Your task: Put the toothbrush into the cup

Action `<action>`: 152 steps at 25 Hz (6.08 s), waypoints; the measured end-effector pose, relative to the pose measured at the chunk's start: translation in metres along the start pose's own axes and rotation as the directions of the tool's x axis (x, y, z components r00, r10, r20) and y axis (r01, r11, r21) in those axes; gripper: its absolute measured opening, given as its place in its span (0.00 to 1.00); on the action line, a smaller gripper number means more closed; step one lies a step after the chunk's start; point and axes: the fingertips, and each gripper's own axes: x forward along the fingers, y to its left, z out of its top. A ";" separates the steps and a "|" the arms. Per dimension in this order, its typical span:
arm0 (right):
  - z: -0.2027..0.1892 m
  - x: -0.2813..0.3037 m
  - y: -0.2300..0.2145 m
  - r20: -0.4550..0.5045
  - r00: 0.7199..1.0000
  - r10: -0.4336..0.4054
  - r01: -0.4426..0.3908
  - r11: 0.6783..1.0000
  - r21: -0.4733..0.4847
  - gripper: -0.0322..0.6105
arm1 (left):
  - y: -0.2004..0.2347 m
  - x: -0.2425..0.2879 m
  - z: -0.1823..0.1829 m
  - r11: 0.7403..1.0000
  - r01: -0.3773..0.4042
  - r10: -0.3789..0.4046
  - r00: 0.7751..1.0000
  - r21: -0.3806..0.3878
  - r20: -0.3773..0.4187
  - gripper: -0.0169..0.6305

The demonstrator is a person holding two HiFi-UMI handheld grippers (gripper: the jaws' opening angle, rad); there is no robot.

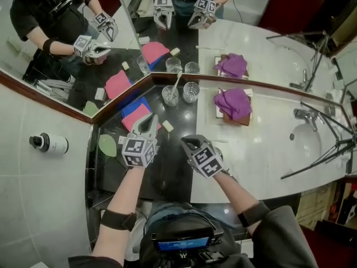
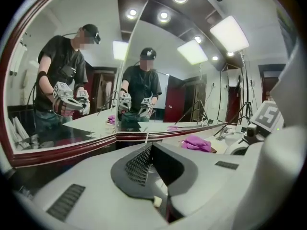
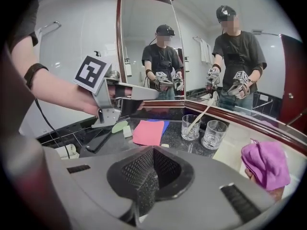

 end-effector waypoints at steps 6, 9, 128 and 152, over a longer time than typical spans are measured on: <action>-0.028 -0.038 -0.001 -0.023 0.999 -0.049 0.049 0.998 0.034 0.07 | -0.030 -0.045 -0.018 1.000 0.019 -0.019 0.999 -0.014 -0.033 0.03; -0.046 -0.057 -0.005 -0.035 0.996 -0.081 0.083 0.995 0.051 0.07 | -0.042 -0.062 -0.025 0.999 0.029 -0.030 0.999 -0.037 -0.037 0.03; 0.051 -0.064 -0.120 0.396 0.898 -0.194 0.171 0.981 0.092 0.11 | -0.058 -0.019 -0.050 0.996 0.048 -0.056 0.993 -0.080 -0.101 0.03; 0.152 0.038 -0.209 0.520 0.831 -0.198 0.211 0.977 0.034 0.11 | 0.001 0.080 -0.036 0.996 0.067 -0.071 0.996 -0.063 -0.056 0.03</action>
